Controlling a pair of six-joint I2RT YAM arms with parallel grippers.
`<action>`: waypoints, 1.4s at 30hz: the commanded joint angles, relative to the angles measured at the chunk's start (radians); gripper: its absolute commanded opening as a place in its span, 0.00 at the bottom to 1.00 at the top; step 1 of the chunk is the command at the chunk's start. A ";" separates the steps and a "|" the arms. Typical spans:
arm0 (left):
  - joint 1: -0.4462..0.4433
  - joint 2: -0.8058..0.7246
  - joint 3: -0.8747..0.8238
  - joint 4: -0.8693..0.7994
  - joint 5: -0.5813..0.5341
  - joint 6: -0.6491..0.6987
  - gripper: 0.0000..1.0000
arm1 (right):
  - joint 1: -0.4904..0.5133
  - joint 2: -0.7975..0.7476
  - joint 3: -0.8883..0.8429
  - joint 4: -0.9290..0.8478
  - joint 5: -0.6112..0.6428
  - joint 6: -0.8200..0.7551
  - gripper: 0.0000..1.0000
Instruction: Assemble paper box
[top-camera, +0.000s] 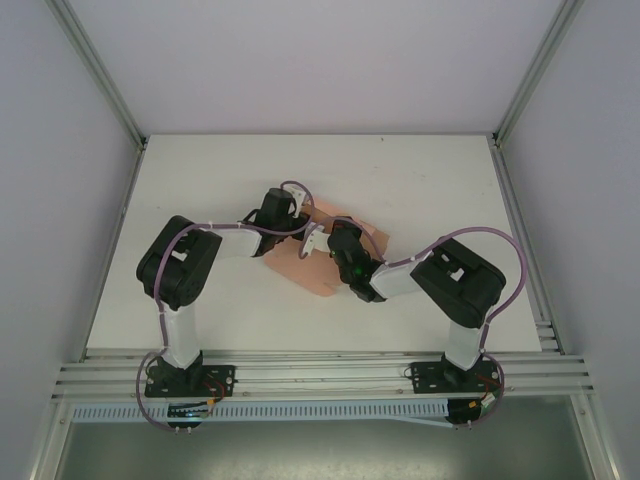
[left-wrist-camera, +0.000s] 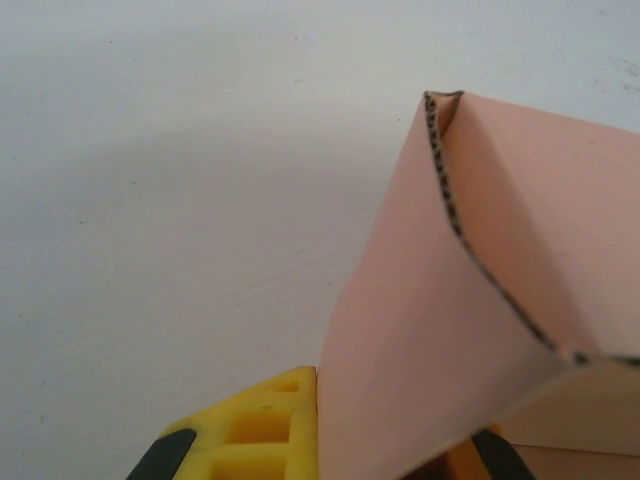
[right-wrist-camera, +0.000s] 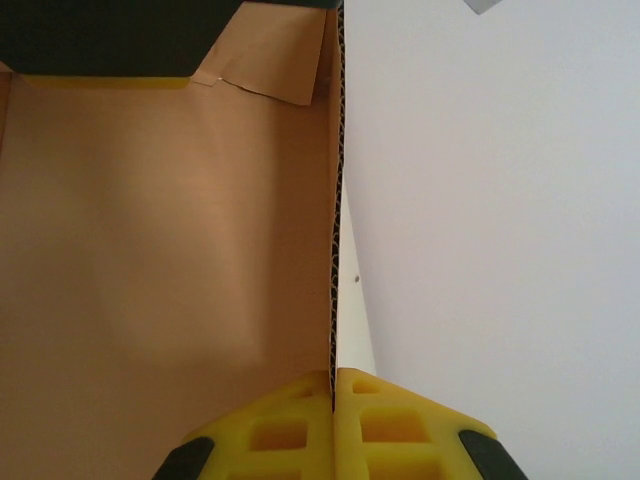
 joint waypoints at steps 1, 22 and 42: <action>0.040 -0.018 -0.026 -0.002 -0.187 -0.026 0.00 | 0.000 -0.006 -0.007 -0.086 0.001 0.039 0.00; 0.040 -0.296 -0.179 0.076 -0.045 -0.111 0.00 | -0.110 -0.624 0.061 -0.455 -0.230 0.721 0.99; 0.040 -0.337 -0.189 0.074 0.042 -0.154 0.00 | -0.235 -0.444 0.130 -0.601 -0.395 0.995 0.99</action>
